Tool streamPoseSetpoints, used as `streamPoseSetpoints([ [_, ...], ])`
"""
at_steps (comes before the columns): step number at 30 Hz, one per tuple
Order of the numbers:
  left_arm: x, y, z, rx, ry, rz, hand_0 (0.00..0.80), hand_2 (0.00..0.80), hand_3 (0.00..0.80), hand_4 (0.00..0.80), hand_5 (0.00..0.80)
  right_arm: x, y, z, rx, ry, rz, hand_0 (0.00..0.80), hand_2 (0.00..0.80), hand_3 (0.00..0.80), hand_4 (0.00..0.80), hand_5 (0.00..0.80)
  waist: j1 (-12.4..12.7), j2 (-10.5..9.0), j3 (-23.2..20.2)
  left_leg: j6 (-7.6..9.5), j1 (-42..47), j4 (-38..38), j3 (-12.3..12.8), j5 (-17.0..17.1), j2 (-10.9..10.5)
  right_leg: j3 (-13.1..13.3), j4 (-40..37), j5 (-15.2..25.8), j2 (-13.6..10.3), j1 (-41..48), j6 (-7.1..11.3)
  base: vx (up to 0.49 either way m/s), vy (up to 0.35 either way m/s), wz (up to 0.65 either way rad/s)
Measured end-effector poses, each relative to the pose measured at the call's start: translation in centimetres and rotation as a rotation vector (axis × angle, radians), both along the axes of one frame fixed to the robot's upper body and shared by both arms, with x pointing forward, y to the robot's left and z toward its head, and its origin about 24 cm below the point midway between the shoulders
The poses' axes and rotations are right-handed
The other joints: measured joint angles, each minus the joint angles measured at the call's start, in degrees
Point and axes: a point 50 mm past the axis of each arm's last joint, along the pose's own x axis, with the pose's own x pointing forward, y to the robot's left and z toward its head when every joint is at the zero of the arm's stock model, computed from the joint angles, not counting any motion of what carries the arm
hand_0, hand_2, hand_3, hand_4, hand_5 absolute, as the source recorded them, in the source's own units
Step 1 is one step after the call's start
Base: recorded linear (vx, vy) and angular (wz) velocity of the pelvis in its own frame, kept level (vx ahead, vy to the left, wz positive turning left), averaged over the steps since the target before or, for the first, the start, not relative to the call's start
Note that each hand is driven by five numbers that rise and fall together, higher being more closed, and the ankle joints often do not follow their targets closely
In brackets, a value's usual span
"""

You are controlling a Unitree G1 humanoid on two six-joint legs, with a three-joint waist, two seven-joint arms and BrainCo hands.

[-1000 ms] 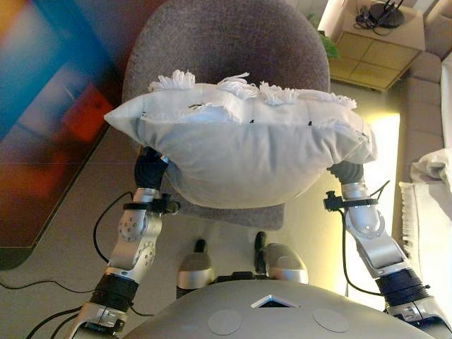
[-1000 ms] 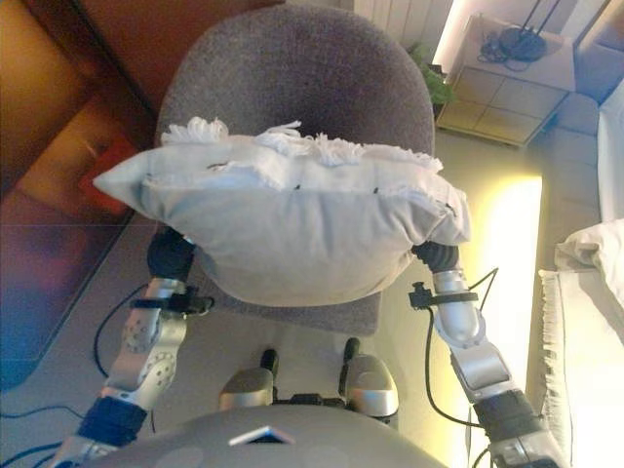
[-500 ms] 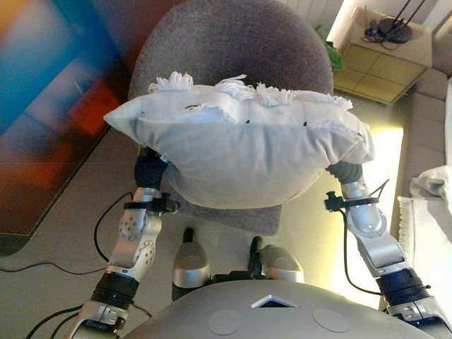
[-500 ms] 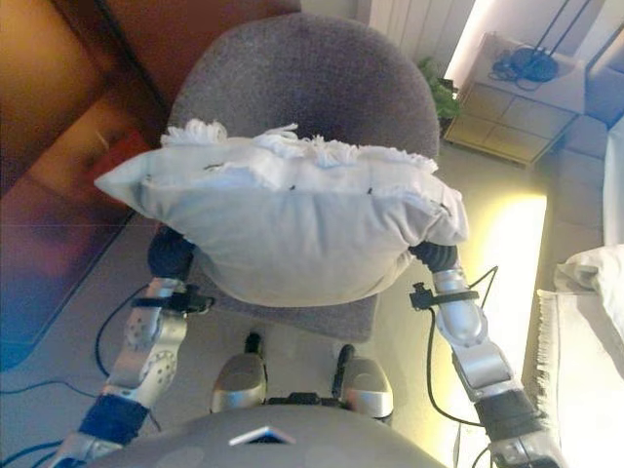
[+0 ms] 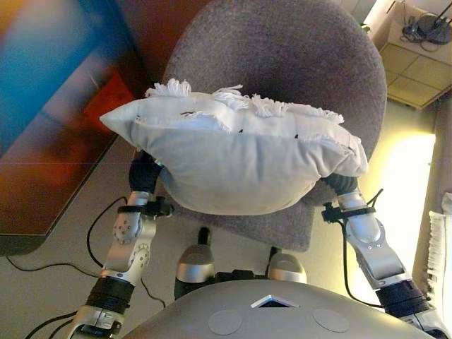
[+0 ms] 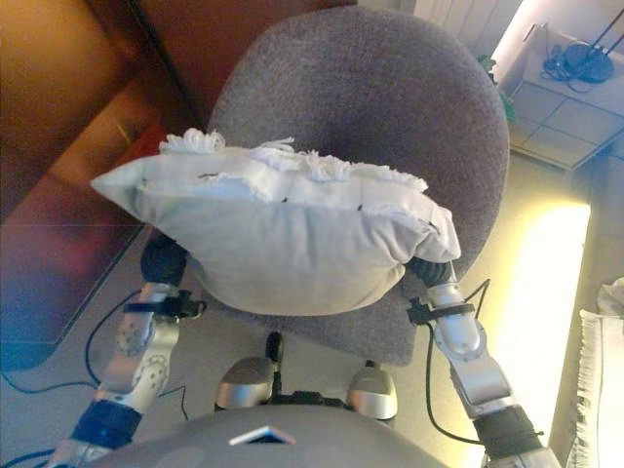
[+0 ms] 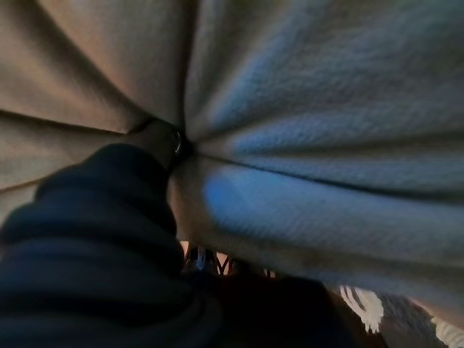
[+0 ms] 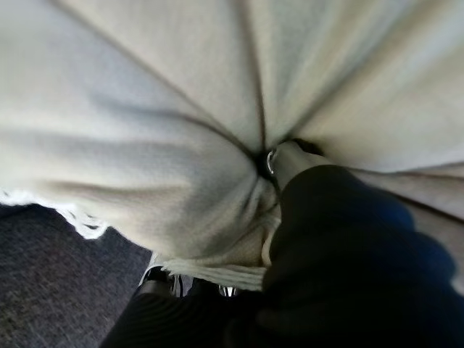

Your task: Pick up the cushion and take it to the sofa

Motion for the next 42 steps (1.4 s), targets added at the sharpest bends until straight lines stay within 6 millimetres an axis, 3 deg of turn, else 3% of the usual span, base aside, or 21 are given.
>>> streamPoseSetpoints([
  [5,0.0,0.8,0.3,0.047,0.002,-0.002,0.800,0.800,0.800,0.800,0.800,0.1,0.7,-0.3,0.022,0.007,0.005,0.800,0.800,0.800,0.800,0.800,0.19,-1.00,-0.07,-0.14,0.12,-1.17,4.21,-0.17,1.53,-1.06,0.82,1.65,0.41,-4.23,-0.47,-0.034,0.019,-0.47],
  [7,0.5,0.6,0.6,0.056,-0.013,-0.005,0.800,0.800,0.800,0.800,0.800,0.1,0.9,-0.4,0.031,0.000,-0.020,0.800,0.800,0.800,0.800,0.800,-0.52,-1.26,-0.13,-0.78,-2.18,-0.84,4.46,0.37,2.24,-0.98,-1.23,3.37,1.36,-5.66,-1.00,-0.227,-0.121,-0.20],
  [12,4.1,-1.3,3.2,0.112,-0.142,-0.012,0.800,0.800,0.800,0.800,0.800,3.0,0.6,0.8,0.010,-0.096,-0.108,0.800,0.800,0.800,0.800,0.800,-1.53,-1.02,2.63,-0.81,-8.61,-0.23,4.40,2.45,2.82,-0.39,-4.54,7.67,2.67,-10.36,-1.94,-0.125,-0.074,-0.09],
  [21,6.7,-2.8,4.7,0.109,-0.230,0.091,0.800,0.800,0.800,0.800,0.800,6.0,0.5,2.8,-0.028,-0.187,-0.134,0.800,0.800,0.800,0.800,0.800,-3.00,1.45,7.80,-0.68,-11.89,-0.44,4.33,2.72,2.19,1.39,-8.17,10.69,2.52,-13.18,-1.87,-0.059,0.012,-0.10],
  [26,9.1,-4.0,6.5,0.114,-0.294,0.132,0.800,0.800,0.800,0.800,0.800,8.3,0.2,4.4,-0.053,-0.246,-0.160,0.800,0.800,0.800,0.800,0.800,-3.25,1.27,11.32,-0.77,-14.01,-0.24,3.99,2.80,2.16,2.33,-8.16,11.29,2.60,-15.72,-1.89,-0.059,-0.021,-0.08],
  [32,11.8,-4.8,8.9,0.115,-0.360,0.191,0.800,0.800,0.800,0.800,0.800,11.9,0.7,8.0,-0.083,-0.330,-0.192,0.800,0.800,0.800,0.800,0.800,-4.12,0.24,14.38,-1.07,-16.72,0.06,2.01,3.21,2.11,1.66,-8.12,11.54,2.70,-17.68,-1.97,-0.058,-0.026,0.06],
  [38,14.8,-4.8,9.8,0.141,-0.313,0.245,0.800,0.800,0.800,0.800,0.800,15.6,1.5,9.9,-0.075,-0.294,-0.213,0.800,0.800,0.800,0.800,0.800,-4.27,-0.78,15.55,-1.07,-20.47,0.96,1.12,3.32,2.08,0.86,-7.47,11.71,2.63,-21.03,-2.09,-0.061,0.058,0.05],
  [42,16.5,-5.2,11.5,0.114,-0.288,0.257,0.800,0.800,0.800,0.800,0.800,17.7,1.8,11.5,-0.023,-0.259,-0.227,0.800,0.800,0.800,0.800,0.800,-4.20,-1.22,15.82,-1.04,-21.47,0.98,0.59,3.51,1.96,0.06,-7.26,11.69,2.50,-21.72,-2.08,-0.007,0.044,0.06],
])
